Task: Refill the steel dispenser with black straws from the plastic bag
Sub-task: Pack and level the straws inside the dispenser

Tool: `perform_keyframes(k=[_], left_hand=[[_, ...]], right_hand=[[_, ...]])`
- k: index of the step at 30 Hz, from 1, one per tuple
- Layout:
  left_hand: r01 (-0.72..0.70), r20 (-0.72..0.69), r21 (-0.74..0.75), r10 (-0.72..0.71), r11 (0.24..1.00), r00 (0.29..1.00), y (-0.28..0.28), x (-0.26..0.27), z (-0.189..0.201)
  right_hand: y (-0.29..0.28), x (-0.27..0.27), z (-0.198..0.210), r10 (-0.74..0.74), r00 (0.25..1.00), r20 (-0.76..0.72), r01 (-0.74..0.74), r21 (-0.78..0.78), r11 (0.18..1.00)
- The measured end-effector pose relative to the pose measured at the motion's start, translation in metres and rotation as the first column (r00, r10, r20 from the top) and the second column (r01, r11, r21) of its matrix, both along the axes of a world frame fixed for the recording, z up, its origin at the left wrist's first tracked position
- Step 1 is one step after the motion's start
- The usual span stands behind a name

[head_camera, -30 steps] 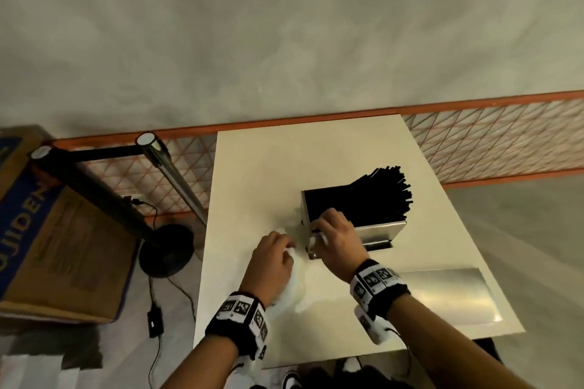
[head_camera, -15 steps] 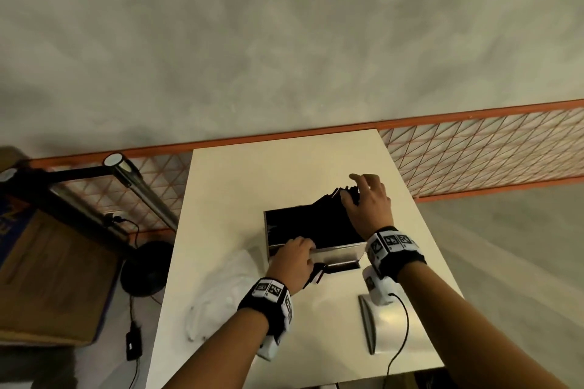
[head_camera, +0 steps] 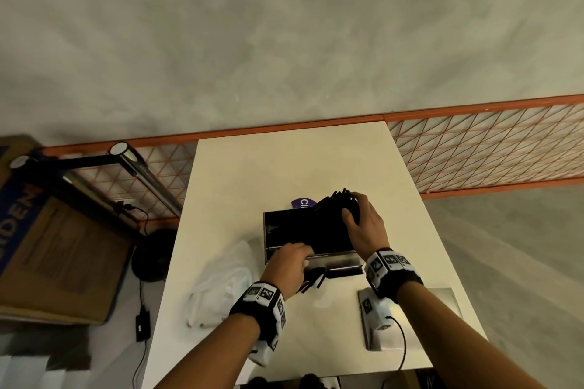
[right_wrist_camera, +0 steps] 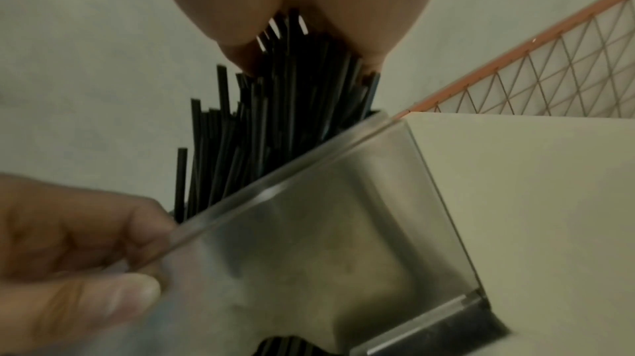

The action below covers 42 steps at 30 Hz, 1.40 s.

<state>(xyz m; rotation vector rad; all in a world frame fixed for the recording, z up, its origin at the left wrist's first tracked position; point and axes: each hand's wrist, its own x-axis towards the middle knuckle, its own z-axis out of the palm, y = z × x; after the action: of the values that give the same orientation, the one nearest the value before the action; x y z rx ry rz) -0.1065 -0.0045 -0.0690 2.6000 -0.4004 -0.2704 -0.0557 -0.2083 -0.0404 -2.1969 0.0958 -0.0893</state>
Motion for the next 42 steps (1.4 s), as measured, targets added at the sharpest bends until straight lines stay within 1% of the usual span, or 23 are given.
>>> perform_keyframes(k=[2,4,6,7,9,11,12,14,16,17,20,22,27,29,31,32,34,36,39,40,42], left_hand=[[0.022,0.002,-0.027,-0.022,0.999,1.0,0.002,-0.001,-0.004],[0.004,0.045,-0.135,0.002,0.991,0.999,0.005,-0.001,-0.008],[-0.097,0.115,-0.3,0.137,0.949,0.984,0.007,0.001,-0.009],[-0.152,0.14,-0.354,0.212,0.923,0.967,0.008,0.002,-0.008],[-0.219,0.136,-0.384,0.29,0.897,0.947,0.006,0.005,-0.007],[-0.238,0.089,-0.38,0.291,0.894,0.953,0.0,0.01,-0.006],[-0.24,0.066,-0.359,0.281,0.902,0.957,-0.003,0.012,-0.006],[-0.212,0.068,-0.229,0.233,0.95,0.97,-0.005,0.016,-0.007],[-0.154,0.107,-0.088,0.163,0.984,0.981,-0.003,0.021,-0.011],[-0.146,0.102,-0.065,0.152,0.987,0.983,-0.002,0.022,-0.013],[-0.162,0.048,-0.109,0.168,0.981,0.985,-0.001,0.027,-0.013],[-0.18,0.015,-0.134,0.183,0.975,0.983,-0.001,0.029,-0.009],[-0.23,-0.047,-0.187,0.225,0.955,0.973,-0.001,0.031,-0.007],[-0.241,-0.061,-0.2,0.234,0.95,0.97,0.0,0.032,-0.007],[-0.242,-0.069,-0.217,0.233,0.946,0.97,0.0,0.031,-0.007],[-0.24,-0.071,-0.224,0.23,0.945,0.971,0.0,0.031,-0.007],[-0.232,-0.074,-0.227,0.221,0.946,0.972,0.001,0.031,-0.007],[-0.218,-0.069,-0.232,0.207,0.948,0.976,0.001,0.031,-0.008],[-0.218,-0.074,-0.241,0.206,0.946,0.976,0.0,0.032,-0.009],[-0.221,-0.074,-0.246,0.21,0.944,0.975,0.001,0.032,-0.01],[-0.233,-0.067,-0.254,0.223,0.939,0.973,0.001,0.032,-0.01]], right_hand=[[0.002,-0.004,-0.001,-0.01,1.0,0.013,0.009,0.01,1.0],[-0.001,-0.005,-0.001,-0.012,1.0,0.005,0.012,0.033,0.999],[-0.007,-0.007,0.001,-0.023,1.0,0.0,0.023,0.048,0.999],[-0.01,-0.008,0.002,-0.044,0.999,0.003,0.044,0.043,0.998],[-0.018,-0.014,0.001,-0.11,0.994,-0.003,0.11,0.01,0.994],[-0.022,-0.019,-0.002,-0.154,0.987,-0.046,0.152,-0.049,0.987],[-0.023,-0.022,-0.004,-0.15,0.985,-0.083,0.143,-0.085,0.986],[-0.019,-0.025,-0.004,-0.109,0.982,-0.154,0.086,-0.152,0.985],[-0.011,-0.026,-0.002,-0.061,0.982,-0.177,0.028,-0.182,0.983],[-0.007,-0.026,0.0,-0.037,0.984,-0.174,0.004,-0.188,0.982],[0.006,-0.025,0.009,0.022,0.981,-0.192,-0.059,-0.188,0.98],[0.014,-0.027,0.012,0.041,0.969,-0.242,-0.075,-0.13,0.989],[0.018,-0.033,0.015,0.008,0.948,-0.319,0.023,0.093,0.995],[0.017,-0.033,0.009,0.053,0.944,-0.326,0.013,0.199,0.98],[0.015,-0.031,0.003,0.115,0.938,-0.328,-0.003,0.325,0.946],[0.014,-0.03,-0.001,0.154,0.933,-0.327,-0.028,0.359,0.933],[0.014,-0.029,-0.003,0.224,0.926,-0.303,-0.12,0.326,0.938],[0.015,-0.028,-0.006,0.252,0.926,-0.281,-0.192,0.223,0.956],[0.02,-0.024,-0.006,0.226,0.917,-0.329,-0.227,0.037,0.973],[0.023,-0.022,-0.005,0.224,0.906,-0.36,-0.24,0.001,0.971],[0.028,-0.019,-0.003,0.22,0.887,-0.406,-0.239,0.004,0.971]])
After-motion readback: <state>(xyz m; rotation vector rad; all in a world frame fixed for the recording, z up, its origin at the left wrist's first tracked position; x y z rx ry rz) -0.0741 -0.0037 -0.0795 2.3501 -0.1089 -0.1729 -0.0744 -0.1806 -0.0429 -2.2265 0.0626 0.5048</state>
